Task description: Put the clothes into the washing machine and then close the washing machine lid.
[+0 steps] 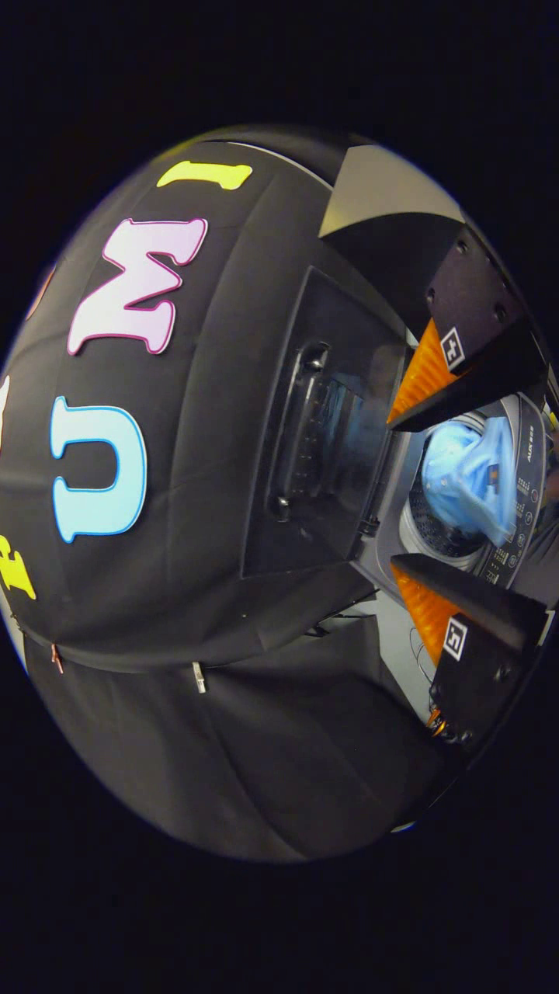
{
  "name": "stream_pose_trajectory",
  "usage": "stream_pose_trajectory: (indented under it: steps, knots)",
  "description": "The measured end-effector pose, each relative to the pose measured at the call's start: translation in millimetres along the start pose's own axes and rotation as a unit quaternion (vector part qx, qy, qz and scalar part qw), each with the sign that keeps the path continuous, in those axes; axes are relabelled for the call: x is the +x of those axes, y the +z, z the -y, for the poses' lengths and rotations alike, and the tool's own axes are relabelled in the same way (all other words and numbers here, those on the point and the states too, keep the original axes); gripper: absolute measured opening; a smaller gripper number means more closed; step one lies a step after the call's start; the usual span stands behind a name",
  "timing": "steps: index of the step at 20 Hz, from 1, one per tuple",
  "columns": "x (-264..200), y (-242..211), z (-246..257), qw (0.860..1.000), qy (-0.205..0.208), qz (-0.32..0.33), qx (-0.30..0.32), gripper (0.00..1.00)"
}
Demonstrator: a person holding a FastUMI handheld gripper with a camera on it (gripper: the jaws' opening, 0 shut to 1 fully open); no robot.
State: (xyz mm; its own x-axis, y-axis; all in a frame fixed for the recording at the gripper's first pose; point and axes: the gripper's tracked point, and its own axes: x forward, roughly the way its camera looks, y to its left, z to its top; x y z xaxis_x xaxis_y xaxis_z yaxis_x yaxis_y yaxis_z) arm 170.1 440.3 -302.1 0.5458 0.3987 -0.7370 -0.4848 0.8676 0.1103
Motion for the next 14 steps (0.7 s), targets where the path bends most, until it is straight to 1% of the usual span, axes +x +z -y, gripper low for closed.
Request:
stream_pose_trajectory:
  steps: [10, 14]
  knots:
    - [-18.1, 18.5, 7.2, 0.999, 0.008, 0.037, 0.035, 0.99]
    - [-30.2, 34.1, 20.9, 0.997, 0.002, 0.058, 0.045, 0.99]
